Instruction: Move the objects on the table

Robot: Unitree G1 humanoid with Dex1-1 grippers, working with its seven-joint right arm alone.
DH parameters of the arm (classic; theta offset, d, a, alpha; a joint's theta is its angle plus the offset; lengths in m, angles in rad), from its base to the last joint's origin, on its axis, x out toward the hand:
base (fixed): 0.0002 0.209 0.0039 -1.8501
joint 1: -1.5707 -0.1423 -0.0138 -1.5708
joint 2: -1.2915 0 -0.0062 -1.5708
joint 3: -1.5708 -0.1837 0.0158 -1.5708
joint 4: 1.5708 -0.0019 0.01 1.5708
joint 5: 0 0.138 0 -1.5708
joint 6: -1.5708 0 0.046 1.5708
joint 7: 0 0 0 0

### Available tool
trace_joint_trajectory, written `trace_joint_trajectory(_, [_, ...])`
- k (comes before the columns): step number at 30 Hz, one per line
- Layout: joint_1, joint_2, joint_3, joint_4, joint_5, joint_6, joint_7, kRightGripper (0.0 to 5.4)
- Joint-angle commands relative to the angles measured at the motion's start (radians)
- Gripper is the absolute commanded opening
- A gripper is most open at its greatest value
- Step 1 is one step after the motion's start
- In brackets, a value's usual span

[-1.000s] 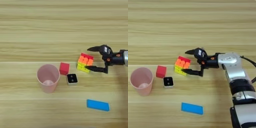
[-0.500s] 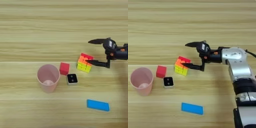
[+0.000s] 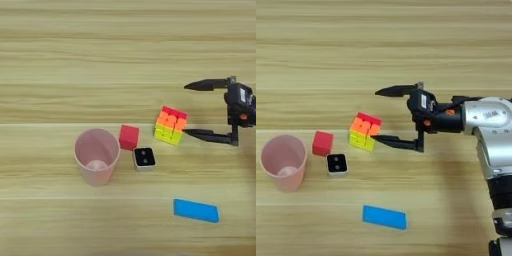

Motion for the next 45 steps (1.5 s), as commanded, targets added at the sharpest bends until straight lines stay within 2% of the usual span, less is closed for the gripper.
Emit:
trace_joint_trajectory(1, [0.008,-0.079,-0.044,-0.084,0.033,-0.006,-0.002,5.38])
trace_joint_trajectory(7, [0.116,-0.127,-0.045,-0.093,0.044,-0.058,0.095,5.38])
trace_joint_trajectory(15, [0.204,-0.151,-0.032,-0.077,0.045,-0.117,0.184,5.38])
trace_joint_trajectory(24, [0.248,-0.162,0.01,-0.073,0.023,-0.153,0.188,5.38])
trace_joint_trajectory(33, [0.263,-0.16,0.06,-0.041,-0.015,-0.188,0.176,5.38])
trace_joint_trajectory(45, [0.282,-0.156,0.09,-0.009,-0.048,-0.234,0.16,5.38])
